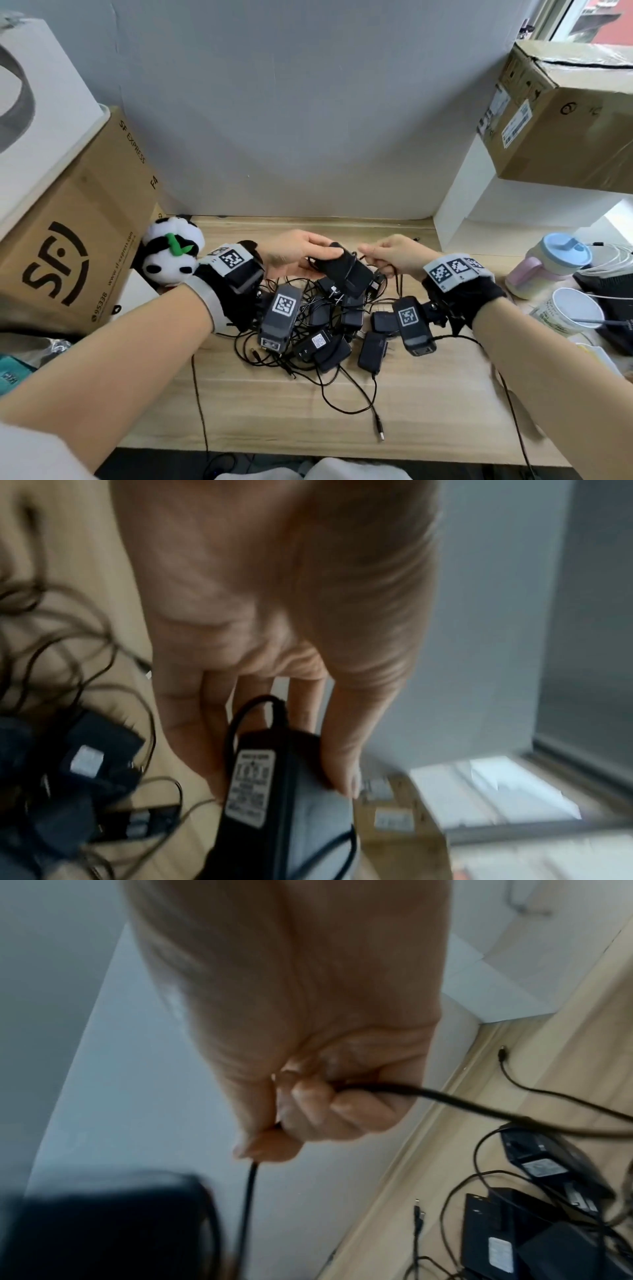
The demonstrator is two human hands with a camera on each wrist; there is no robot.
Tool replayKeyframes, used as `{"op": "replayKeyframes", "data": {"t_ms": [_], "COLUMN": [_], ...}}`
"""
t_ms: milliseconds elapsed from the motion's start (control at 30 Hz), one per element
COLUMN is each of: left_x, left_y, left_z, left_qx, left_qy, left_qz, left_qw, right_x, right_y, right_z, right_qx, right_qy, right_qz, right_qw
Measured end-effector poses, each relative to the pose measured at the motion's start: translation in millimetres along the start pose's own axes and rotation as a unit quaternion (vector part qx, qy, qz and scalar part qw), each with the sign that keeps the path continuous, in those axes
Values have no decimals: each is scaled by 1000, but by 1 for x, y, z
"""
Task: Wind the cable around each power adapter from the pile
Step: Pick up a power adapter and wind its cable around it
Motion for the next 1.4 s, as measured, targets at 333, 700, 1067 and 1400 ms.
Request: {"op": "replayKeyframes", "data": {"t_ms": [333,700,1067,1400], "left_x": [7,17,14,27], "left_y": [9,3,-5,6], "left_z": [-42,-29,1,-34], "left_qx": [-199,-69,-24,-112], "left_qy": [-217,-358,-12,-370], "left_qz": [30,38,7,31], "left_qw": [955,930,1000,922], "right_x": [33,5,28,26], "right_y": [-15,-16,-7,-25], "right_z": [31,40,6,40], "right_qx": [35,45,-26,56], "right_qy": [103,118,108,24], "right_qz": [-92,-64,-23,-69], "right_qw": [990,990,994,996]}}
Point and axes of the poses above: each hand's wrist, its own y-axis towards the middle knuckle, its own z-axis out of the palm, x = y × z, the point moved 10 cm from there along y, towards the middle knuckle, and after that the axes turned 7 degrees about -z, right-handed, at the moved point
